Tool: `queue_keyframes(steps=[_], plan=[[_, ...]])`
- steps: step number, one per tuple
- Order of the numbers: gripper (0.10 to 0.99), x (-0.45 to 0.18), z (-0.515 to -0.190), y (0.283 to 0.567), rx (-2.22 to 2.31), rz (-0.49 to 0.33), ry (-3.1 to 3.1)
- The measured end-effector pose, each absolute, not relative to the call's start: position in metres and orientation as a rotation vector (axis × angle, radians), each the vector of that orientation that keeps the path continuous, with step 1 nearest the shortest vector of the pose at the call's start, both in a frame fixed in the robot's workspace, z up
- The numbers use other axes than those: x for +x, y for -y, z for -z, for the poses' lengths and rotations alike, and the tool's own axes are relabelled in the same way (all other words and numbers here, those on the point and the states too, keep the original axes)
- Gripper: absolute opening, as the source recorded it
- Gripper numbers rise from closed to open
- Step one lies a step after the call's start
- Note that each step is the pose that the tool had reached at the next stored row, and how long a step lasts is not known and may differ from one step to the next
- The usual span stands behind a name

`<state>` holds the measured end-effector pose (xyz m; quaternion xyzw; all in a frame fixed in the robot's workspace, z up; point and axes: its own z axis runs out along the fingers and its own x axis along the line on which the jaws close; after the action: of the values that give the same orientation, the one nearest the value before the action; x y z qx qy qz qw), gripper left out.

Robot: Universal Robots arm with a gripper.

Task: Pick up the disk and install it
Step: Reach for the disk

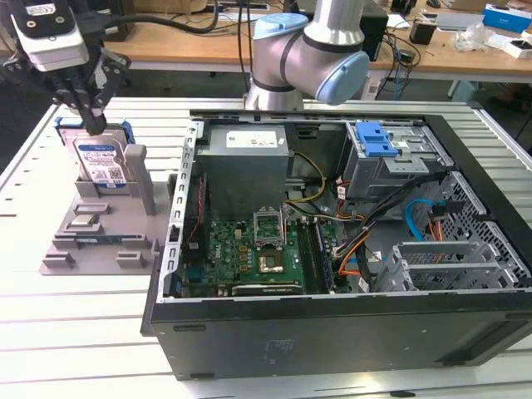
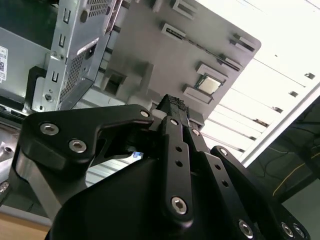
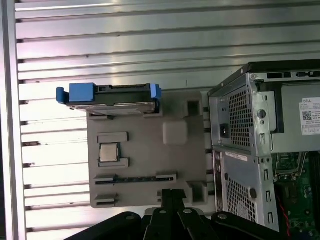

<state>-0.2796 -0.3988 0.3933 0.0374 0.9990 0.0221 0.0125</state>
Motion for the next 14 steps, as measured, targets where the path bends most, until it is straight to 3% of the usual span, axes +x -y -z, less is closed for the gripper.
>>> queue_keyframes(steps=[14], plan=[[0.106, -0.324, -0.393, 0.399, 0.117, -0.069, -3.114]])
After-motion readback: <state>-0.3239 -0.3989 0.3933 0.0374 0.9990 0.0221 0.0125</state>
